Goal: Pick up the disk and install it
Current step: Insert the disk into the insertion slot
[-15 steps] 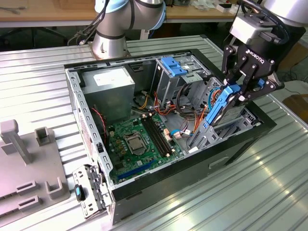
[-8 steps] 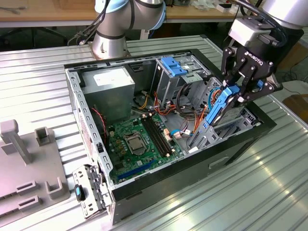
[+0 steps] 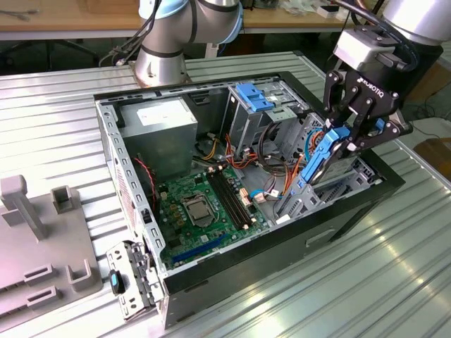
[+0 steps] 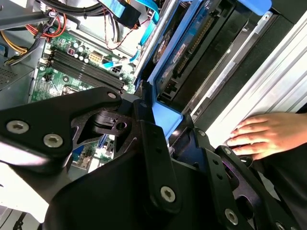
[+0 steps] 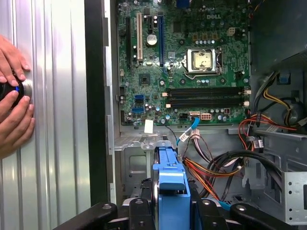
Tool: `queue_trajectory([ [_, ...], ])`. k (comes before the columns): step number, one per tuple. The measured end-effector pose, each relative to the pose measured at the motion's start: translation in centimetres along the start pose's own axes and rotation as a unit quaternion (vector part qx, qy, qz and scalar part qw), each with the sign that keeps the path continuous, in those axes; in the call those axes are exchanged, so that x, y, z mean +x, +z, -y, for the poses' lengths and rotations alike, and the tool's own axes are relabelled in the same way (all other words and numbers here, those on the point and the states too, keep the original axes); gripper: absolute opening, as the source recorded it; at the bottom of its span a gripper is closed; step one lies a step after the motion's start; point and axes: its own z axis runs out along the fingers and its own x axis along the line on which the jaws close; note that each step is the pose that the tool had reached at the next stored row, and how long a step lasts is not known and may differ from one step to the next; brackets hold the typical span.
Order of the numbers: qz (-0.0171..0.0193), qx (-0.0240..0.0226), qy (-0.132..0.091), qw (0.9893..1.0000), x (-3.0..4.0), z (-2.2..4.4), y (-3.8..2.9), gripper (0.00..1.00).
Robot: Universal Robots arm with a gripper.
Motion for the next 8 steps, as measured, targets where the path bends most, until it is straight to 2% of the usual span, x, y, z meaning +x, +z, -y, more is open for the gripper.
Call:
queue_trajectory([
  [8,0.0004,0.0000,0.000,1.0000,0.04,-0.01,0.37,0.37],
])
